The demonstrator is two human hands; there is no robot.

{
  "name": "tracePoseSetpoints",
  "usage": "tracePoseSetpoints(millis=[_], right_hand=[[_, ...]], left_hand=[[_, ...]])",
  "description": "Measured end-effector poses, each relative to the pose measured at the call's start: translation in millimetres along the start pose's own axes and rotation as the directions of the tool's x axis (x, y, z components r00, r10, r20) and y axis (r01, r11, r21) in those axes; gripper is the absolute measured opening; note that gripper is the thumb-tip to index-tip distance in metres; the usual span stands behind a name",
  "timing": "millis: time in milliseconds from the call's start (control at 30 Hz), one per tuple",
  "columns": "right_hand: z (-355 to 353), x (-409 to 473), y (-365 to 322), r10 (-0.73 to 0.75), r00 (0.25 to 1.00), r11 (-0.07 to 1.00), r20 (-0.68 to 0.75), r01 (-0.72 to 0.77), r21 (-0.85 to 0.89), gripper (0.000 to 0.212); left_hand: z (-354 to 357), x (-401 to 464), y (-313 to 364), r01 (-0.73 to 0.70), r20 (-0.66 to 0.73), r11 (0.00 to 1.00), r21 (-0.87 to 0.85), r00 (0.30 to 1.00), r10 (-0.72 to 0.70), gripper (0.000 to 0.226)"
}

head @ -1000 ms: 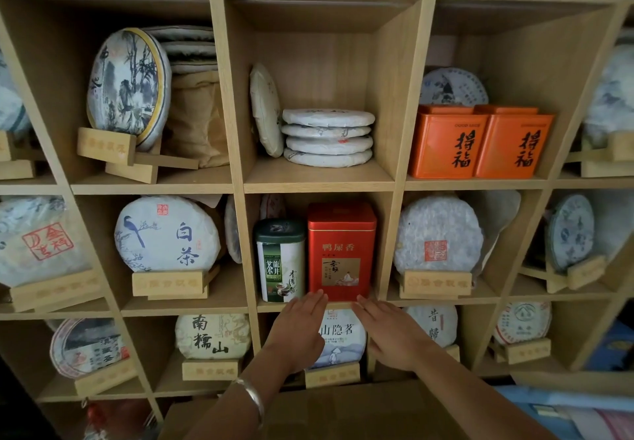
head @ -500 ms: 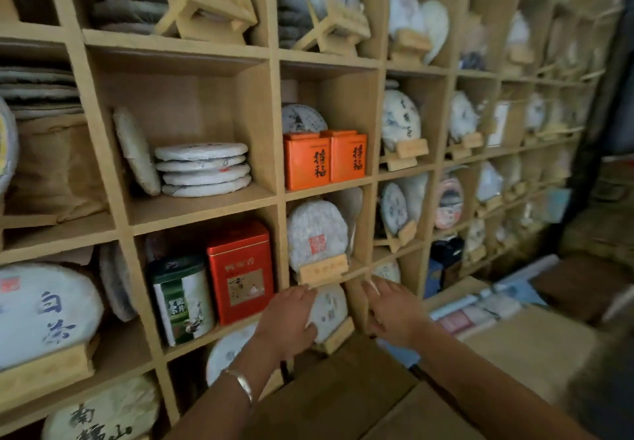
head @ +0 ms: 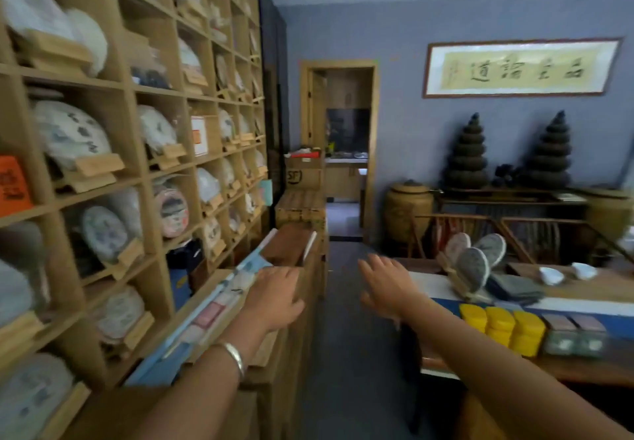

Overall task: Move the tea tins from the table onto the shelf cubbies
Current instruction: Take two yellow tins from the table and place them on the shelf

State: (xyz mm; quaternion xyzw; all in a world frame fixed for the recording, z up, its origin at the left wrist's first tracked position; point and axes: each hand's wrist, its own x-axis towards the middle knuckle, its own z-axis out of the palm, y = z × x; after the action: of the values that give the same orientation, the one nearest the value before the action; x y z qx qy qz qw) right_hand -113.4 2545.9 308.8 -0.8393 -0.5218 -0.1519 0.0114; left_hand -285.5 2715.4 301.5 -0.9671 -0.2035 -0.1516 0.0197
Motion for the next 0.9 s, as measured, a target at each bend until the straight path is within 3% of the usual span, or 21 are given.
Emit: tracePoseSetpoints(millis=[167, 400, 667, 900], right_hand=[[-8, -85, 120, 0.230, 0.973, 0.968, 0.011, -0.227, -0.109, 0.060], [-5, -173, 260, 0.431, 0.900, 0.895, 0.067, -0.416, -0.162, 0.056], [29, -211, 422, 0.456, 0.885, 0.884, 0.092, -0.439, -0.158, 0.061], [80, -204, 498, 0.436, 0.886, 0.900, 0.157, -0.432, -0.063, 0.064]], left_hand=[[21, 61, 120, -0.217, -0.061, 0.975, -0.038, 0.975, 0.215, 0.066], [57, 135, 279, -0.390, -0.045, 0.915, -0.106, 0.921, 0.387, 0.065], [116, 217, 420, -0.407, 0.015, 0.900, -0.154, 0.910, 0.414, 0.067], [167, 264, 471, -0.326, 0.131, 0.919, -0.221, 0.924, 0.359, 0.069]])
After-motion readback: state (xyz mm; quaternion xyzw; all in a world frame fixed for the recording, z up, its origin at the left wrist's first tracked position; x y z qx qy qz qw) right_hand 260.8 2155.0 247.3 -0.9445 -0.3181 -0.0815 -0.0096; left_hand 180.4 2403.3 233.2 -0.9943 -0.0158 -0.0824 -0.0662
